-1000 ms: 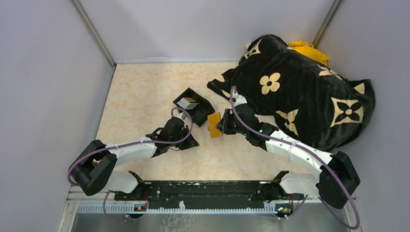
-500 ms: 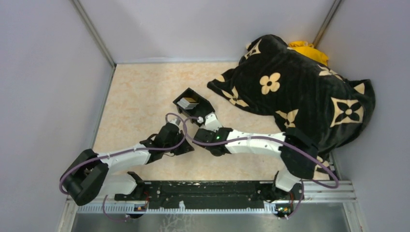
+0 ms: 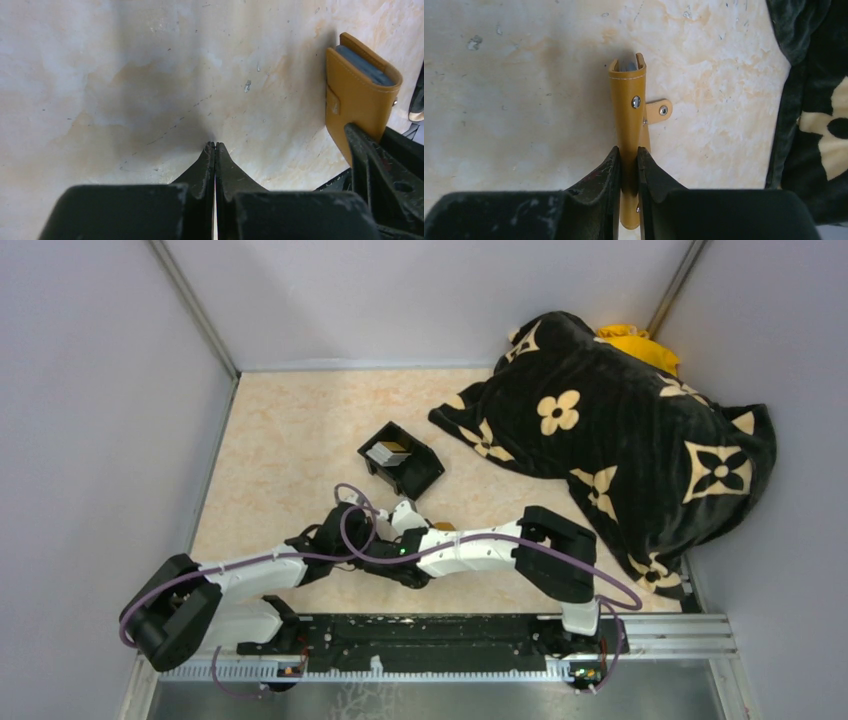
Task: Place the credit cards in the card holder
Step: Turn over the card holder at the center of the board.
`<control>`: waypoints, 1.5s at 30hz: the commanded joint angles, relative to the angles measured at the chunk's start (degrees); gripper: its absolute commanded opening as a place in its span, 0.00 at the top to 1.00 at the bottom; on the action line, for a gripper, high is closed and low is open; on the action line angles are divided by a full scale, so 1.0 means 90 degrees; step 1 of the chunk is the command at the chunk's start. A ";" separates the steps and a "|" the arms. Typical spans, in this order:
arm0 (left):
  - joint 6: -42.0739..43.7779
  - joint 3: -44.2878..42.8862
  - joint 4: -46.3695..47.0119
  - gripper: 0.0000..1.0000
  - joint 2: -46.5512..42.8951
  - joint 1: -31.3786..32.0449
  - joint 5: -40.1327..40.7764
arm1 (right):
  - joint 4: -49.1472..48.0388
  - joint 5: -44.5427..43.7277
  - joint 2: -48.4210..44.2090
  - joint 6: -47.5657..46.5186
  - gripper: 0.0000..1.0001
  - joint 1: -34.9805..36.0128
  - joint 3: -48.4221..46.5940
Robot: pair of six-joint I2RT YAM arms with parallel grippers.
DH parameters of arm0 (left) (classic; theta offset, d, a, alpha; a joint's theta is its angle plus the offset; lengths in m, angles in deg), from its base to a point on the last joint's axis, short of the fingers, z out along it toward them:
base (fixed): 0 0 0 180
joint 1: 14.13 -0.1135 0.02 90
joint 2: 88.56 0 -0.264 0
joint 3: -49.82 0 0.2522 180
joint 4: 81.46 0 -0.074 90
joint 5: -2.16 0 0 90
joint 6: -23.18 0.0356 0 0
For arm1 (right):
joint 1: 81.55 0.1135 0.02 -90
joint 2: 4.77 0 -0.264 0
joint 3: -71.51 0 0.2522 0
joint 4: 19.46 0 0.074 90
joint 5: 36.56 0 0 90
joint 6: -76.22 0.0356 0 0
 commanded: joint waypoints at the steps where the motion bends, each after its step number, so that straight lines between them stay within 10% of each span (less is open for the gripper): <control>1: -0.0025 0.0089 0.0056 1.00 -0.0083 -0.0010 0.0085 | -0.0075 0.0329 0.0168 0.0092 0.80 0.0300 -0.0387; 9: -0.0080 0.0103 0.0037 1.00 -0.0054 -0.0010 0.0080 | -0.0540 0.0896 -0.0073 0.0029 0.56 0.0477 -0.0435; 23: -0.0247 -0.0148 -0.0042 1.00 0.0133 0.0007 0.0036 | -0.1352 0.1110 -0.2018 -0.0050 0.55 0.0496 0.0183; 45: 0.0314 -0.2117 0.0046 1.00 0.1446 0.1033 0.0234 | -0.3521 0.3051 -0.4377 -0.1417 0.59 -0.2149 0.2873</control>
